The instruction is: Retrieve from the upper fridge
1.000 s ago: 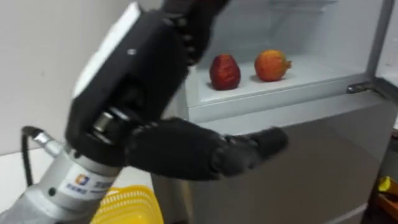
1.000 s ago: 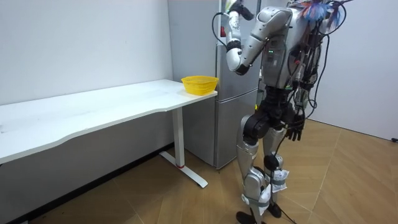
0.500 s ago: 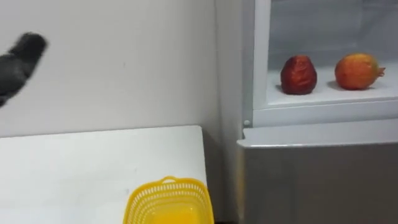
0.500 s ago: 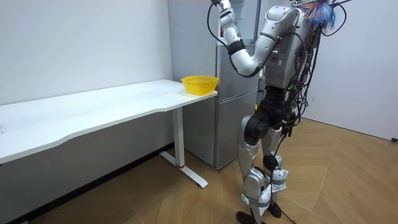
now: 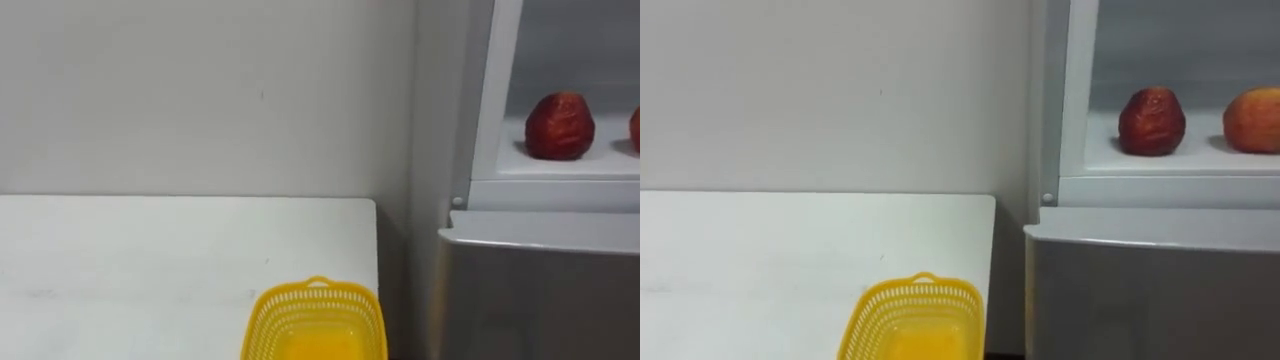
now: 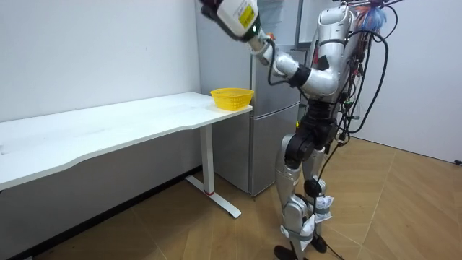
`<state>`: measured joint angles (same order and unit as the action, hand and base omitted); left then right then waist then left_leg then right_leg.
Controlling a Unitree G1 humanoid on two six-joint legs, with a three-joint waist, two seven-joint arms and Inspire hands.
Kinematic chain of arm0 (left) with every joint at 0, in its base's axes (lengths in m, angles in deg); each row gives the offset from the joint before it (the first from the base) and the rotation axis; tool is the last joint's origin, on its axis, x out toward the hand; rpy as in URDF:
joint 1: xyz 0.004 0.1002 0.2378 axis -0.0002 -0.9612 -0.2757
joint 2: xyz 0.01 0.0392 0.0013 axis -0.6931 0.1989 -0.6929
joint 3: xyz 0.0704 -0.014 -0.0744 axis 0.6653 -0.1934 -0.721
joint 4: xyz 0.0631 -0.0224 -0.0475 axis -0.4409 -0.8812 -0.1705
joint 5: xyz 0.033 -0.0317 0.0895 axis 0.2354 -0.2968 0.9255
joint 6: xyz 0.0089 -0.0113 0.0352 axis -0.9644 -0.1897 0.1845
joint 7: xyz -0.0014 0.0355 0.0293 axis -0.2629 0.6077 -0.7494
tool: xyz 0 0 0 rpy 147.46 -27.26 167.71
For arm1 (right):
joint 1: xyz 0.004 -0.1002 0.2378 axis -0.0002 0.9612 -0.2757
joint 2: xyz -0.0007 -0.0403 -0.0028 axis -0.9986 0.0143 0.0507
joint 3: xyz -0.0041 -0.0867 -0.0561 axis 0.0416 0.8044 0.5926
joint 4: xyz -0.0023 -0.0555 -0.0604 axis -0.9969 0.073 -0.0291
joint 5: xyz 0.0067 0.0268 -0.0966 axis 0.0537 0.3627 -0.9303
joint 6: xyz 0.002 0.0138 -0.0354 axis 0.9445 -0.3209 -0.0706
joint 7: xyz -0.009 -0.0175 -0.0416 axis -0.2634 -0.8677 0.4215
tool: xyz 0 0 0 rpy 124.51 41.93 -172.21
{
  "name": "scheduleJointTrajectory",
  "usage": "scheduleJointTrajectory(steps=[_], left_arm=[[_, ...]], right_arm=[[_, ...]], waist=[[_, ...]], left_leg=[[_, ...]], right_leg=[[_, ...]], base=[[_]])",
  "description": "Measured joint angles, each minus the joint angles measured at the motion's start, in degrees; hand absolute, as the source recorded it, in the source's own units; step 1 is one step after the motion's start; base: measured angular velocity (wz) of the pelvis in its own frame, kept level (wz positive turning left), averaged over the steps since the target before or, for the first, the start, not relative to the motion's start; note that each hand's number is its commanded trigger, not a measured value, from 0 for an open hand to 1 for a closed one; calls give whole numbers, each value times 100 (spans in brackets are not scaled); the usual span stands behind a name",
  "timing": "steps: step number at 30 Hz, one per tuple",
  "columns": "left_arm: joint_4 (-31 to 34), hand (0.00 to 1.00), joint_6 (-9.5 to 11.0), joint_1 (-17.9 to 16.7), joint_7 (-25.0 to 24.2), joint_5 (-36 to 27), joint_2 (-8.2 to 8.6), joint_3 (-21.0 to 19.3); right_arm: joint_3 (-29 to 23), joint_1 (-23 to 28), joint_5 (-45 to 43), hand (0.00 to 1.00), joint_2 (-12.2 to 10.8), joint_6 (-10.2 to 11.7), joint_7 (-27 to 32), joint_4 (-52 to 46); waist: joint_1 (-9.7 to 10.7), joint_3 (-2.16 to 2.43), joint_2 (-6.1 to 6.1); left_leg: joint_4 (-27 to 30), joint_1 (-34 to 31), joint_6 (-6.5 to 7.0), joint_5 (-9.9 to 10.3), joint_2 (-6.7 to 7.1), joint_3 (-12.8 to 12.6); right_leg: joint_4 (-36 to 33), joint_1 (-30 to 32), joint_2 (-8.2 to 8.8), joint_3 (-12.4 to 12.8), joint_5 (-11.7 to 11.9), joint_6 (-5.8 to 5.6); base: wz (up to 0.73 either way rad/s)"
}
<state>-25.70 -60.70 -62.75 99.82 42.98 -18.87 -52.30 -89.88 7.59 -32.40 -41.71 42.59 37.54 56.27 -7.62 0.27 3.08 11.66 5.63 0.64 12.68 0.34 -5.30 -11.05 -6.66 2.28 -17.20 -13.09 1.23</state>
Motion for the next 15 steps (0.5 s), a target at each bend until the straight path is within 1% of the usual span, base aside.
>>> scheduleJointTrajectory(steps=[1, 3, 4, 5, 6, 7, 8, 9, 10, 11, 12, 13, 15], left_arm=[[-273, 0, -11, -26, 9, -85, 37, 100], [-1281, 0, -167, -107, -31, -437, 161, 534], [-1481, 0, -216, -152, -58, -537, 189, 637], [-1834, 0, -254, -215, -100, -718, 249, 844], [-2205, 0, -277, -217, -177, -777, 281, 1064], [-2417, 0, -278, -215, -232, -781, 281, 1188], [-2868, 0, -281, -181, -373, -782, 283, 1435], [-3113, 0, -288, -161, -450, -782, 285, 1567], [-3613, 0, -299, -111, -631, -768, 286, 1801], [-4104, 0, -334, -58, -874, -757, 295, 1945], [-4414, 0, -392, -83, -1091, -756, 314, 2041], [-4514, 0, -411, -107, -1176, -726, 333, 2059], [-5071, 0, -444, -124, -1459, -465, 347, 2198]], right_arm=[[0, 7, 11, 0, 0, -15, -6, -4], [-4, 0, 20, 0, -11, -150, -111, 17], [-4, 1, 22, 0, -14, -157, -153, 30], [-5, 2, 28, 0, -33, -160, -212, 23], [-10, 7, 28, 0, -59, -163, -223, 13], [-14, 5, 33, 0, -67, -161, -222, 20], [-17, 0, 36, 0, -64, -153, -212, 45], [-19, -6, 36, 0, -58, -154, -209, 55], [-26, -22, 12, 0, -51, -149, -205, 73], [-35, -48, -61, 0, -55, -148, -213, 123], [-38, -55, -72, 0, -71, -147, -216, 138], [-42, -50, -77, 0, -77, -146, -217, 139], [-32, -37, -86, 0, -80, -146, -217, 144]], waist=[[20, 1, -2], [37, 3, -29], [56, 4, -52], [93, 3, -100], [104, 13, -142], [109, 18, -168], [128, 19, -204], [135, 25, -212], [155, 23, -219], [207, 24, -218], [253, 23, -220], [267, 22, -221], [299, -4, -259]], left_leg=[[1, -1, 0, 0, 3, 21], [2, -4, 1, -1, 13, 67], [2, -3, 1, -1, 13, 69], [2, -8, 2, -1, 10, 71], [-1, -13, 3, 0, 6, 74], [-3, -12, 3, 0, 4, 75], [-4, -13, 11, 6, 4, 73], [-6, -1, 20, 12, 3, 72], [-23, 7, 36, 25, -8, 72], [-32, 9, 42, 29, -23, 74], [-43, 12, 47, 32, -24, 59], [-51, 16, 48, 33, -24, 53], [-100, 68, 49, 33, -27, -1]], right_leg=[[-1, -4, 3, -13, 0, -1], [0, -14, 5, -30, -2, -4], [3, -19, 5, -31, -2, -4], [5, -21, 1, -32, -2, -4], [-2, -12, 1, -35, -3, -3], [-9, -10, 1, -35, -3, -2], [-13, -32, 4, -37, -3, -2], [-15, -47, 4, -34, -3, -3], [-7, -70, 4, -29, -1, -8], [17, -87, 3, -27, 10, -21], [17, -74, 2, -3, 14, -25], [16, -65, 1, 6, 16, -25], [14, -81, 9, 13, 18, -27]], base=[[7], [7], [0], [0], [0], [0], [0], [0], [0], [0], [-4], [-9], [-9]])
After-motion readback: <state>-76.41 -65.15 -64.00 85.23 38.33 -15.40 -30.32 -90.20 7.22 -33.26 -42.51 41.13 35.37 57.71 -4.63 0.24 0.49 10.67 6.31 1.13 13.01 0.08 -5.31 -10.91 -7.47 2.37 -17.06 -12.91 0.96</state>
